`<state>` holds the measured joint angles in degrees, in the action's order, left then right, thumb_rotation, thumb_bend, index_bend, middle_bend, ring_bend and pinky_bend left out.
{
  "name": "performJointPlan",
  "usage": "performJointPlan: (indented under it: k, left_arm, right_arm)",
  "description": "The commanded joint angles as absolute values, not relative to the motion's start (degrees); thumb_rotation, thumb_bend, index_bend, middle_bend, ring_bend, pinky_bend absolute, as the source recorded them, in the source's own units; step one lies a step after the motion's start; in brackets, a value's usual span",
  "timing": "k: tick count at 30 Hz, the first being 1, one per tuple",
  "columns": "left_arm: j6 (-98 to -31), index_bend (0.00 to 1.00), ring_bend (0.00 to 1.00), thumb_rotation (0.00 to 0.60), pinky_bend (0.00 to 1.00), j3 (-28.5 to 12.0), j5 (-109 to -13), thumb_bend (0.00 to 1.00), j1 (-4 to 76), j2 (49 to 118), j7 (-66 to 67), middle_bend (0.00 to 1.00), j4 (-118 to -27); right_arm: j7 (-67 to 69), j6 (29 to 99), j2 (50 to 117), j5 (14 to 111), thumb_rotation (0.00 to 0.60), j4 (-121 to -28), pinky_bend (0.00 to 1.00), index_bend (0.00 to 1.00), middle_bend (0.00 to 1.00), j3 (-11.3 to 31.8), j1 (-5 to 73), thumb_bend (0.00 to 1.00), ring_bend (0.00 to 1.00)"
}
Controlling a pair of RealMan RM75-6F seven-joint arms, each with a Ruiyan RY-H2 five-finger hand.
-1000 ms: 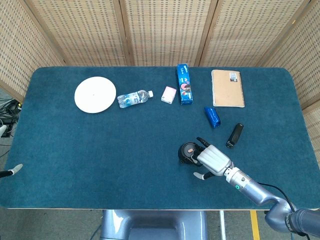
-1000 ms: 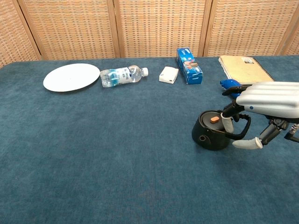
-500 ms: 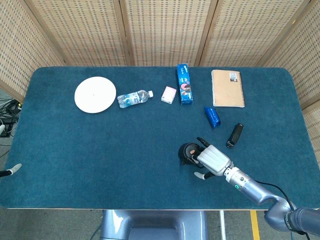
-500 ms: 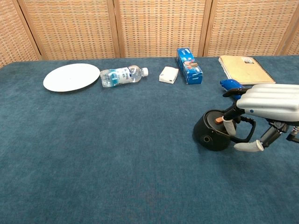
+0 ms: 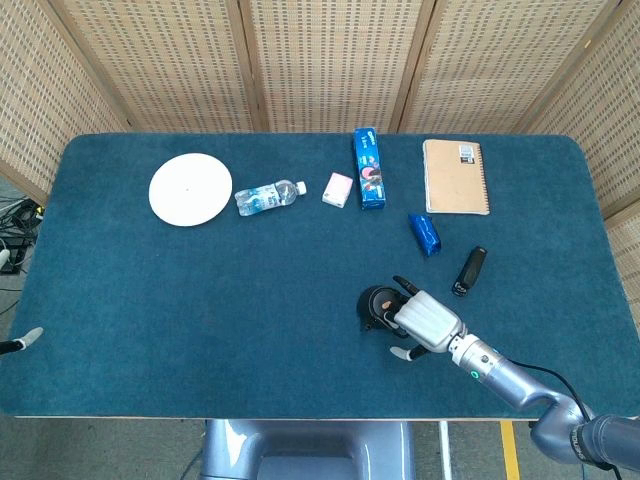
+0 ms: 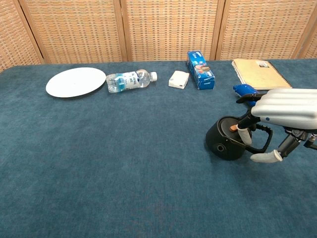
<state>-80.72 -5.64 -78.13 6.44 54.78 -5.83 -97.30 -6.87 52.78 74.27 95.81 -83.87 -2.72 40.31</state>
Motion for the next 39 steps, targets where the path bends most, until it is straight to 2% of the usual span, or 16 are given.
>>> performJointPlan:
  k: [1,7,39]
  left_arm:
    - [-80.76,0.00,0.00,0.600,0.00,-5.66,-78.11,0.00,6.43,54.79,-5.83,0.00,-97.30]
    - [-80.63,0.00,0.00,0.600,0.00,-5.62,-78.13,0.00,6.50,54.85,-5.56,0.00,-97.37]
    - [-80.70,0.00,0.00,0.600,0.00,-5.68,-78.10,0.00,6.44,54.79,-5.98,0.00,-97.22]
  right_arm:
    - [-7.01,52.93,74.09,95.98,0.496,-83.85,0.00,0.52,0.52,-2.94,40.21,0.52,0.43]
    - [-6.60,54.27,73.49,96.90,0.495,-84.75,0.00,0.52,0.52,-2.96,40.20,0.52,0.44]
    - [-9.00,51.69,76.30,96.35,0.496,-81.95,0.00,0.53,0.53,-3.98,40.99,0.52,0.44]
